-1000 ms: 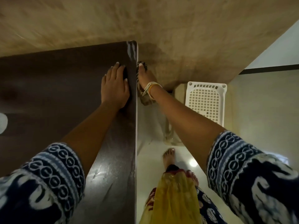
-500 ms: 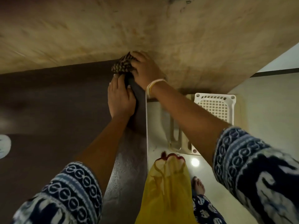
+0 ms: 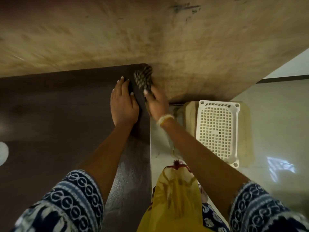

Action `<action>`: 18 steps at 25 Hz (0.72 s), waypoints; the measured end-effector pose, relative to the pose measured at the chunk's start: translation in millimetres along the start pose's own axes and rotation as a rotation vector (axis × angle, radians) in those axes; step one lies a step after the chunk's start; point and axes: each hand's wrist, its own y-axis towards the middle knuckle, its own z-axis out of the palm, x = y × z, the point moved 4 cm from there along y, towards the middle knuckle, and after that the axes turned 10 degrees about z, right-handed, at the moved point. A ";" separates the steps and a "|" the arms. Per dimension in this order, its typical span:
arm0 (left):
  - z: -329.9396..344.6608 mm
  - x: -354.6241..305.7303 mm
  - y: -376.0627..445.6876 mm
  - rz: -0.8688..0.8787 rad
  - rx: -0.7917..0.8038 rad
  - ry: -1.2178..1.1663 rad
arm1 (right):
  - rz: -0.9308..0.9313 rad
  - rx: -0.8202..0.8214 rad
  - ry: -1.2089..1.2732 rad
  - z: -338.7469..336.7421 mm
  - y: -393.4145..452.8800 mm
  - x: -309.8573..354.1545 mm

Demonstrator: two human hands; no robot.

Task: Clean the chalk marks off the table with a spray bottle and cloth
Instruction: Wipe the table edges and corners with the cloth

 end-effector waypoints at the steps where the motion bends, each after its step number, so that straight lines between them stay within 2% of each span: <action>1: -0.4 -0.4 -1.0 -0.002 -0.002 -0.002 | -0.057 0.021 -0.016 -0.8 -22.9 -9.9; 3: -1.4 -1.2 -1.7 -0.007 -0.009 -0.003 | -0.140 0.037 -0.058 -1.3 -65.9 -29.5; 6: -2.2 0.2 -2.7 -0.010 -0.004 -0.038 | -0.202 -0.058 -0.236 2.9 -75.9 -32.4; 8: -1.6 2.1 -1.8 -0.025 -0.013 -0.072 | -0.129 -0.113 -0.338 9.5 -37.5 -10.2; 10: 0.0 2.6 -2.8 -0.040 -0.017 -0.084 | 0.011 -0.100 -0.318 7.3 20.4 12.2; 12: -0.5 1.6 -2.7 -0.044 -0.029 -0.076 | 0.115 0.008 -0.283 2.3 76.9 37.0; 15: -0.4 2.7 -2.4 -0.041 -0.032 -0.074 | 0.277 0.253 -0.519 10.4 125.7 59.6; 17: -0.1 2.1 -3.1 -0.039 -0.030 -0.070 | 0.393 0.294 -0.562 10.5 136.4 64.1; 18: -0.2 1.7 -2.9 -0.038 -0.032 -0.072 | 0.453 0.346 -0.492 7.4 134.7 64.1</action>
